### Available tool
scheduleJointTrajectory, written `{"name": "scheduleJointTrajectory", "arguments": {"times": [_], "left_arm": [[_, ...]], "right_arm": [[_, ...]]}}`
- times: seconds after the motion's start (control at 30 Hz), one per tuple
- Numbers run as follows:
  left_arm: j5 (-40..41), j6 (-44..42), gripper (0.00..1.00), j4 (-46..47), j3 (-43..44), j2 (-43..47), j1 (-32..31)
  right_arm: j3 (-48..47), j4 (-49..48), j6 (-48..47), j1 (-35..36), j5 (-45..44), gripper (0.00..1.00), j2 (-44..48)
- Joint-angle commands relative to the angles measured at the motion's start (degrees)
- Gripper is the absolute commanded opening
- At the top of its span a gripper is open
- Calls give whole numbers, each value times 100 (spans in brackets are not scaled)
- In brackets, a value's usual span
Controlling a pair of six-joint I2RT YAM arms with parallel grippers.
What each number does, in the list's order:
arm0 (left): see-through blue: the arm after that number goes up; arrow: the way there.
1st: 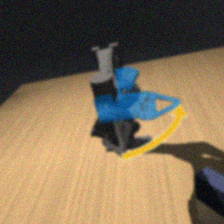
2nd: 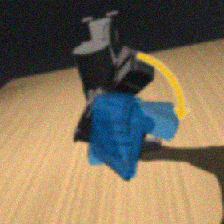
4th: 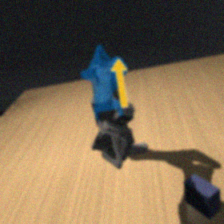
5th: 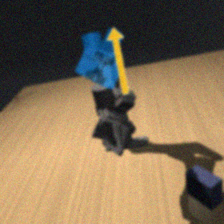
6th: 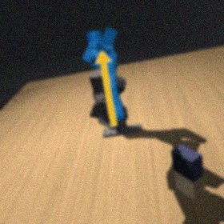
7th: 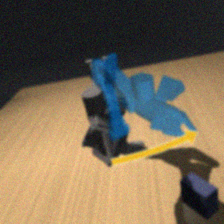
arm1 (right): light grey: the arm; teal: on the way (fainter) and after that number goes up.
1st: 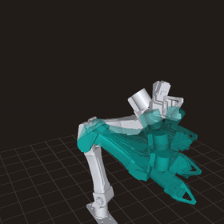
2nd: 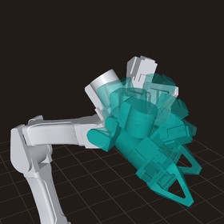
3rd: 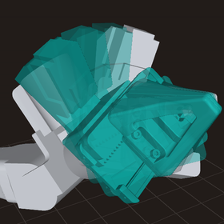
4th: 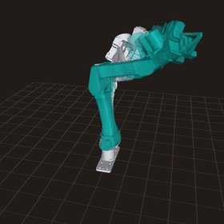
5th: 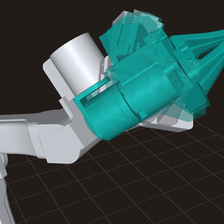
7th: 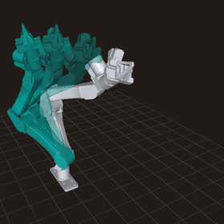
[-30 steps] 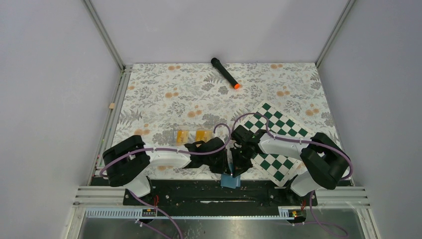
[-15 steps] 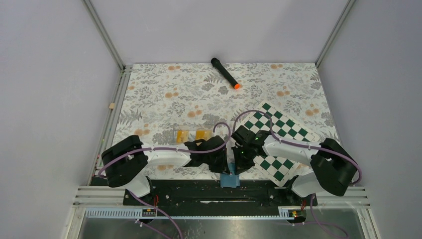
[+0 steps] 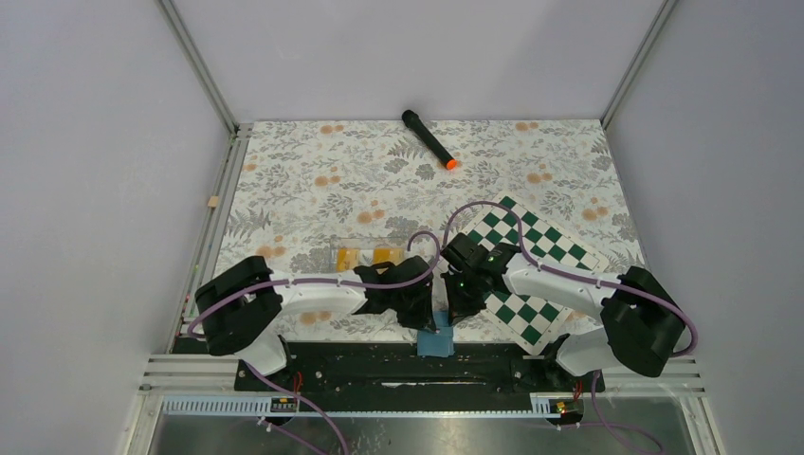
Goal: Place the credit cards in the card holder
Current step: Close the card holder at the center of the board.
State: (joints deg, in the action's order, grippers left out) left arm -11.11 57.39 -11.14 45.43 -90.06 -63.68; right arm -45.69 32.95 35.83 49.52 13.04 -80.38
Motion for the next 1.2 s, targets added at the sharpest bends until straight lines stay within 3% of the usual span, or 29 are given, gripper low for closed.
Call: {"name": "scheduleJointTrajectory", "arguments": {"times": [0.0, 0.63, 1.17], "left_arm": [[-7, -141, 0, -159, 275, -67, -12], [133, -126, 0, -572, 318, -419, -160], [183, -274, 0, -644, 871, 88, -160]], "right_arm": [[-27, -45, -78, -12, 112, 0, -28], [326, -1022, 177, 35, 760, 0, -653], [239, -714, 247, 32, 125, 0, -84]]}}
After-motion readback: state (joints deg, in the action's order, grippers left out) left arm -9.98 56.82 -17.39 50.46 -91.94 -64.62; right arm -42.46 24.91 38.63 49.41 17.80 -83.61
